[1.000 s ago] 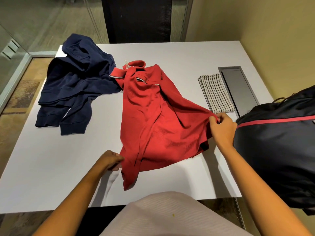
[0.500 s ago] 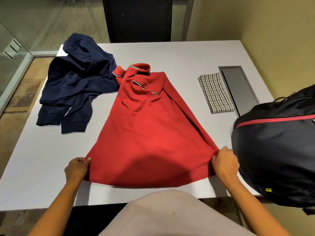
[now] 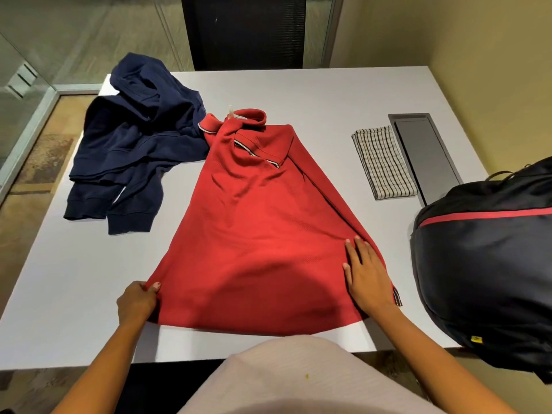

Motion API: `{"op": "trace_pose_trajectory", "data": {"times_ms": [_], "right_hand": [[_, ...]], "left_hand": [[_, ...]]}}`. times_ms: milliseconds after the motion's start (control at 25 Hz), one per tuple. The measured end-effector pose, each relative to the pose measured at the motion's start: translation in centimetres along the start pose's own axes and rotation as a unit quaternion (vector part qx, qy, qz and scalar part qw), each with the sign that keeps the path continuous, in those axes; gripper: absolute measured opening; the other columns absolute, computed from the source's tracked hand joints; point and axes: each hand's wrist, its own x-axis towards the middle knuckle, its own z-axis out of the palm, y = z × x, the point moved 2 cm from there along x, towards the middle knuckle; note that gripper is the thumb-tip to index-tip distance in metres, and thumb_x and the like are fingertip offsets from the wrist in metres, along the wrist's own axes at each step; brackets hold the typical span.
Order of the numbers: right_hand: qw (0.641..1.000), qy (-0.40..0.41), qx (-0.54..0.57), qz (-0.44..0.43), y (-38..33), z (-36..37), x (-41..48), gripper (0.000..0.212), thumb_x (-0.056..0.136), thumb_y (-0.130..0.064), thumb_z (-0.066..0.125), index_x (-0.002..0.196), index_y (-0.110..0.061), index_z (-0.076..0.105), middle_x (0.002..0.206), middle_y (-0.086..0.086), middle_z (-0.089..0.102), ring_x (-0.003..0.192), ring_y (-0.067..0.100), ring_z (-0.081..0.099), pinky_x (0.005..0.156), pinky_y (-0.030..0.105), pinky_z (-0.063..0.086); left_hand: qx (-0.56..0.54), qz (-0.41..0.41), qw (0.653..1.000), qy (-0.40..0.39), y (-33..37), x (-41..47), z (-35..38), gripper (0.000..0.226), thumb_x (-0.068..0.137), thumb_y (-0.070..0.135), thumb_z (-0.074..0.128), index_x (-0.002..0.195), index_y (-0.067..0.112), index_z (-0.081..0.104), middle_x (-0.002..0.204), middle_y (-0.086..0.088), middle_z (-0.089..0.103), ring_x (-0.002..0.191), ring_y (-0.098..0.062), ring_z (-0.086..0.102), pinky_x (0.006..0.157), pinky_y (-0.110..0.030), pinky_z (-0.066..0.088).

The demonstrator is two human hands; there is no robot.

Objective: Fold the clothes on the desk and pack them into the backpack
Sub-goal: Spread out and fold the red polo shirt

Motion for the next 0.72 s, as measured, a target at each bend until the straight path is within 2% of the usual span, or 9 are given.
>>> {"op": "trace_pose_trajectory", "data": {"times_ms": [120,200,280,440,720], "right_hand": [[0.996,0.039,0.056,0.056,-0.4,-1.2,1.3,0.045,0.084,-0.005,0.061,0.127,0.001,0.054,0.121,0.022,0.058,0.106,0.04,0.057,0.088,0.045,0.051],[0.995,0.055,0.076,0.039,-1.5,-2.2,3.1,0.042,0.078,0.0,0.063,0.12,-0.001,0.059,0.108,0.018,0.059,0.095,0.037,0.058,0.078,0.043,0.052],[0.994,0.064,0.084,-0.004,-2.8,-2.9,5.6,0.041,0.078,0.0,0.063,0.118,-0.004,0.06,0.103,0.015,0.059,0.091,0.035,0.057,0.077,0.042,0.052],[0.991,0.06,0.102,-0.055,-6.2,-4.0,11.8,0.043,0.079,-0.001,0.064,0.122,-0.004,0.058,0.106,0.015,0.059,0.095,0.035,0.055,0.077,0.043,0.053],[0.984,0.047,0.124,-0.117,-10.0,-4.8,24.8,0.03,0.088,-0.004,0.055,0.118,-0.002,0.059,0.109,0.018,0.057,0.1,0.038,0.054,0.078,0.046,0.052]], "left_hand": [[-0.031,0.021,0.998,0.05,1.1,-0.8,0.3,0.027,0.098,0.014,0.051,0.117,-0.005,0.051,0.116,-0.028,0.058,0.108,-0.045,0.054,0.085,-0.044,0.041],[-0.028,0.075,0.993,0.092,3.0,-1.4,0.7,0.03,0.097,0.013,0.049,0.122,-0.004,0.048,0.121,-0.028,0.053,0.111,-0.045,0.051,0.091,-0.051,0.042],[-0.019,0.122,0.987,0.106,5.4,-1.3,1.3,0.035,0.097,0.012,0.048,0.128,-0.003,0.047,0.127,-0.028,0.049,0.117,-0.045,0.047,0.097,-0.053,0.039],[-0.016,0.171,0.982,0.077,10.8,1.1,2.6,0.043,0.094,0.011,0.052,0.134,-0.002,0.045,0.132,-0.026,0.05,0.122,-0.042,0.047,0.103,-0.051,0.035],[-0.106,0.275,0.954,0.053,22.6,5.8,3.2,0.034,0.092,0.016,0.056,0.124,0.002,0.053,0.123,-0.017,0.056,0.115,-0.033,0.051,0.1,-0.044,0.04]]}}
